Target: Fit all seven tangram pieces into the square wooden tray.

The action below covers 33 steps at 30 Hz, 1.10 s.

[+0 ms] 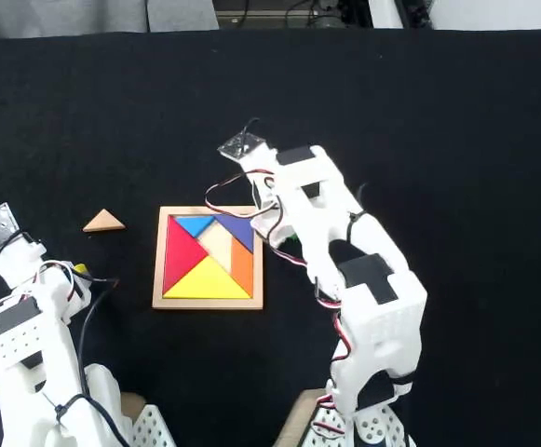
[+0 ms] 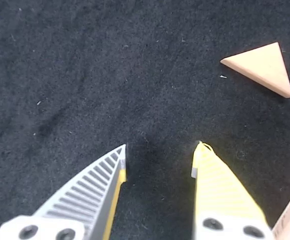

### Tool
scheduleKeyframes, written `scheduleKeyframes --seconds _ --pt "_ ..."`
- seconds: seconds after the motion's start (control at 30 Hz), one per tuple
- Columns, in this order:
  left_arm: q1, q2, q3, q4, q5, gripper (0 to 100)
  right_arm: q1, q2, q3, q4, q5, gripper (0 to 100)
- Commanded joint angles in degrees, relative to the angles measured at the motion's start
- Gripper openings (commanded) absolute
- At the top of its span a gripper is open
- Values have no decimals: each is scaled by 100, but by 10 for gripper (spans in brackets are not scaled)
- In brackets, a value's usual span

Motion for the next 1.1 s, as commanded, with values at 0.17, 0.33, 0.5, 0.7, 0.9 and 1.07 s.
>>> scheduleKeyframes --seconds 0.17,0.33,0.5,0.7,0.9,1.07 --pt "57 -88 -40 -105 -44 216 -88 4 -171 -105 123 37" --pt "57 -88 -40 -105 -44 216 44 -286 -734 607 123 18" --pt "57 -88 -40 -105 -44 216 -53 -1420 -1464 1591 123 18" --pt "57 -88 -40 -105 -44 216 -1160 -1991 -1516 1829 -404 21" --pt "57 -88 -40 -105 -44 216 -1530 -1464 -1499 1301 -809 21" --pt "57 -97 -13 -105 -44 216 -1855 -664 -1534 879 -809 21"
